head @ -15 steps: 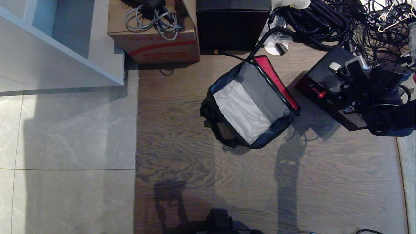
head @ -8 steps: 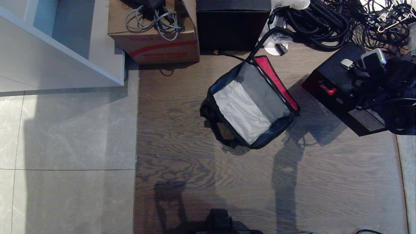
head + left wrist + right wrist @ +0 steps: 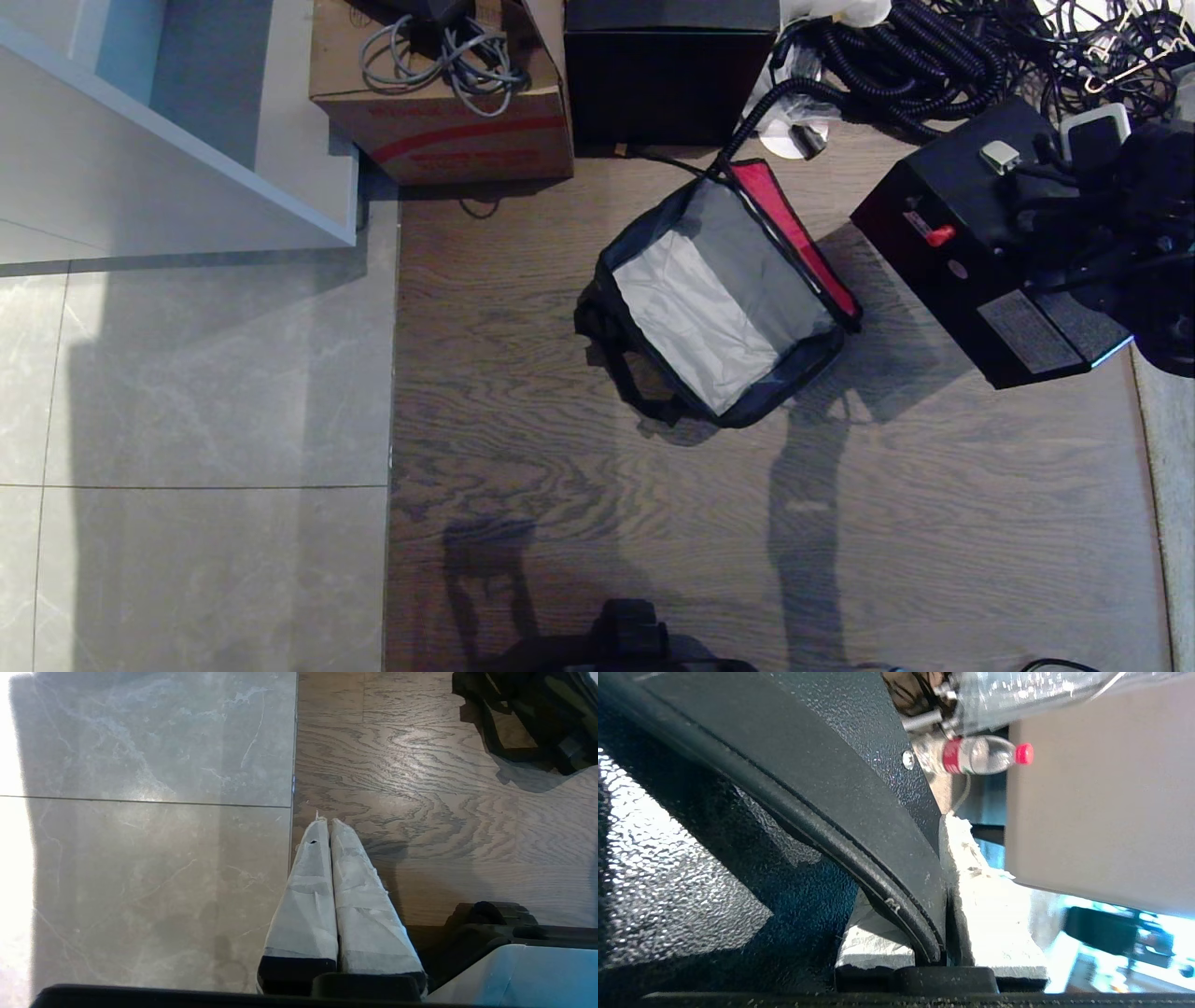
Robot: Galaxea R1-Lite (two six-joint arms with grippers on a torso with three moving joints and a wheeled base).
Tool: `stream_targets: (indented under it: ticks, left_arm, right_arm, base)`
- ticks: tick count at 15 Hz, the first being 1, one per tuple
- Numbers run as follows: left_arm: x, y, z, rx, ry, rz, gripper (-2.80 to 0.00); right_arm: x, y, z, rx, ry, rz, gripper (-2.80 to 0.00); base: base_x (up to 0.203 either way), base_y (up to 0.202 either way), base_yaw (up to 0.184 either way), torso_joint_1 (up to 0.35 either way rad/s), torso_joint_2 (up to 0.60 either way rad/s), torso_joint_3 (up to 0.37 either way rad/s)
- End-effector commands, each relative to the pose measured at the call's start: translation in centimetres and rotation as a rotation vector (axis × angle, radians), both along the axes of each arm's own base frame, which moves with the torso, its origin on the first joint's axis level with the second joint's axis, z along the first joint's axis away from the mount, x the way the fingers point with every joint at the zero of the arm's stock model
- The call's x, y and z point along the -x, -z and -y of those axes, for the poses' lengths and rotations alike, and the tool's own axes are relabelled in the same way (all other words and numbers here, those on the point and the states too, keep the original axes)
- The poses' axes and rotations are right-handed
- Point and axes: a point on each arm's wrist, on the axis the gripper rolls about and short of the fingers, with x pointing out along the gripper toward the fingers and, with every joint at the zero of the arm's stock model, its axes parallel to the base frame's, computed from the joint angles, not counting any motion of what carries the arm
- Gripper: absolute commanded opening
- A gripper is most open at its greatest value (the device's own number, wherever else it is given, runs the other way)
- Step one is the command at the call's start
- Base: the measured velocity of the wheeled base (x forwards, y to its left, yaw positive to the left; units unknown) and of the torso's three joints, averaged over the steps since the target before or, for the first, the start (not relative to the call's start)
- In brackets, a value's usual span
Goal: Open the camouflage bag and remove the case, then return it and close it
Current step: Place the black box back
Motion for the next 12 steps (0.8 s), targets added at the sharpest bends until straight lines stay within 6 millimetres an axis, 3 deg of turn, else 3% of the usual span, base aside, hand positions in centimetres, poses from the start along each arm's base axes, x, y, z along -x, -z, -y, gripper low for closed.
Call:
stream_targets:
  ticks: [1,12]
  left_arm:
    - [0.0,0.0,0.0,0.0,0.0,0.001,-2.8]
    - [0.0,0.0,0.0,0.0,0.0,0.0,-2.8]
  right_arm:
    - [1.1,-1.4,-1.6,-0.006,-0.027,0.048,-2.8]
    - [3.2,-2.8,-10.7,-0.077,-0.188,0.11,-2.8]
  base:
    - [0.0,0.0,0.0,0.0,0.0,0.0]
    - [0.0,0.0,0.0,0.0,0.0,0.0]
